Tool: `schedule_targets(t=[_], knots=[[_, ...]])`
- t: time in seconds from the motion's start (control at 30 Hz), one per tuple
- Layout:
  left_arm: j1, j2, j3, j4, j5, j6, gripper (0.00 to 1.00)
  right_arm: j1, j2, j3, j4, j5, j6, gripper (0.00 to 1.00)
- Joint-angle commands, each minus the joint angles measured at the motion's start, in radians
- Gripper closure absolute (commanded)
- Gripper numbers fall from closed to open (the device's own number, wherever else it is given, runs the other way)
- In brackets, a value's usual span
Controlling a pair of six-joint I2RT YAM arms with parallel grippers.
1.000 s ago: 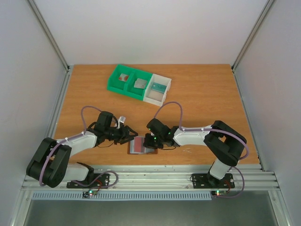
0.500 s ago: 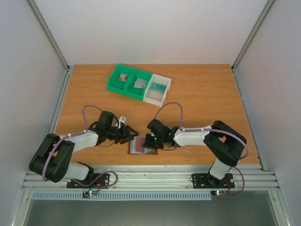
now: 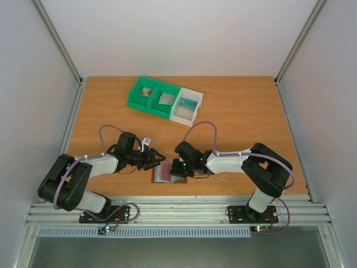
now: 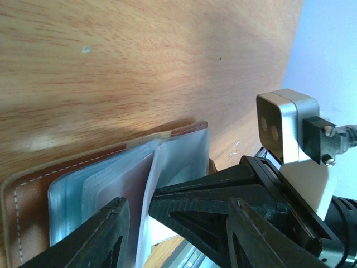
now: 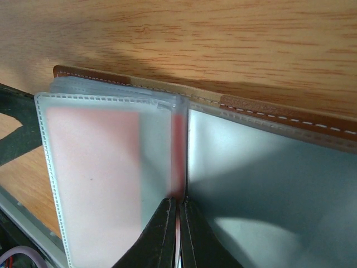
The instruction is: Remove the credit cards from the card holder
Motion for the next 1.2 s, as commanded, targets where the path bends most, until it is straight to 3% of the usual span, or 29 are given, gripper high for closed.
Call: schedule_targets(t=[0.0, 0.63, 1.17], knots=[[-0.006, 0.034, -0.015, 0.052, 0.02, 0.011, 0.51, 0.001, -0.004, -0.011, -0.029, 0.031, 0.006, 0.95], [-0.03, 0.005, -0.016, 0.091, 0.045, -0.075, 0.52, 0.001, -0.038, -0.004, -0.035, 0.026, 0.001, 0.93], [-0.097, 0.003, 0.01, 0.128, 0.028, -0.125, 0.52, 0.001, -0.157, -0.038, -0.083, 0.066, -0.011, 0.85]])
